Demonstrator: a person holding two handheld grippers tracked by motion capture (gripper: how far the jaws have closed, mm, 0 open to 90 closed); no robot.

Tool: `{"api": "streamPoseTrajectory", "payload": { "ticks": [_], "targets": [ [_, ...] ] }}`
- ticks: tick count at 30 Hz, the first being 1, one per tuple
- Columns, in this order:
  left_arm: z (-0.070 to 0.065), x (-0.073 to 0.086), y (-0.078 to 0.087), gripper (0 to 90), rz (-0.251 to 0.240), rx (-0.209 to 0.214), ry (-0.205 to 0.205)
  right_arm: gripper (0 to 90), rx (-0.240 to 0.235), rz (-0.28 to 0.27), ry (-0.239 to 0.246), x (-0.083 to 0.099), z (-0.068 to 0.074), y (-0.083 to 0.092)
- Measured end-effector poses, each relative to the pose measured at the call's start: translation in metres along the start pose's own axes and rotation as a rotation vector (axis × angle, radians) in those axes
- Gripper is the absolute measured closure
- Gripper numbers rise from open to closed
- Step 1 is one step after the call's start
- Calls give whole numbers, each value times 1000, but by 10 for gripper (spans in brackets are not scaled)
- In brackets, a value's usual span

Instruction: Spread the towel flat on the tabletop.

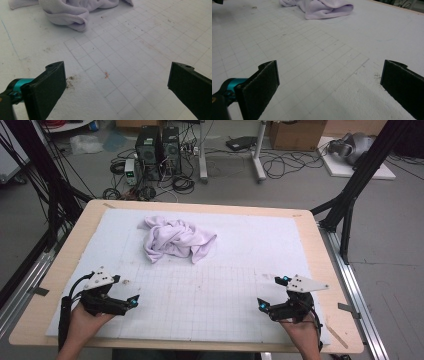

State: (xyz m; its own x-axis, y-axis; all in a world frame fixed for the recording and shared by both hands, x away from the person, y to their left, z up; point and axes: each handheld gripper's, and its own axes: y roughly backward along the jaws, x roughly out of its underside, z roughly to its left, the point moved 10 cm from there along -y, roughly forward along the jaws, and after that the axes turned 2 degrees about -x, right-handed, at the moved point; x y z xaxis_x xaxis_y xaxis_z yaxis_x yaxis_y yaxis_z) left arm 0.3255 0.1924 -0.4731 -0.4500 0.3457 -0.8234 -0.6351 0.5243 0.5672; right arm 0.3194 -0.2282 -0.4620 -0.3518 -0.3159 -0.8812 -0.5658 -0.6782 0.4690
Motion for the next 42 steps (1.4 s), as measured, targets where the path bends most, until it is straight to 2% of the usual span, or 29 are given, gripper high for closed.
{"api": "streamPoseTrajectory", "payload": {
  "ticks": [6, 11, 23, 32, 42],
  "targets": [
    [0, 1, -2, 23, 11, 4, -19, 10, -1, -2, 4, 0, -2, -1],
    [0, 0, -1, 24, 2, -1, -6, 10, -2, 0, 1, 1, 0, -1],
    [-1, 0, -1, 23, 6, 6, -18, 10, 2, -2, -3, 0, 1, 0],
    [-2, 0, -2, 23, 1, 10, -10, 10, 2, -3, 0, 0, 2, 0],
    [-3, 0, -3, 31, 4, 16, -15, 10, -9, 9, 2, -2, 3, -10]
  ]
}}
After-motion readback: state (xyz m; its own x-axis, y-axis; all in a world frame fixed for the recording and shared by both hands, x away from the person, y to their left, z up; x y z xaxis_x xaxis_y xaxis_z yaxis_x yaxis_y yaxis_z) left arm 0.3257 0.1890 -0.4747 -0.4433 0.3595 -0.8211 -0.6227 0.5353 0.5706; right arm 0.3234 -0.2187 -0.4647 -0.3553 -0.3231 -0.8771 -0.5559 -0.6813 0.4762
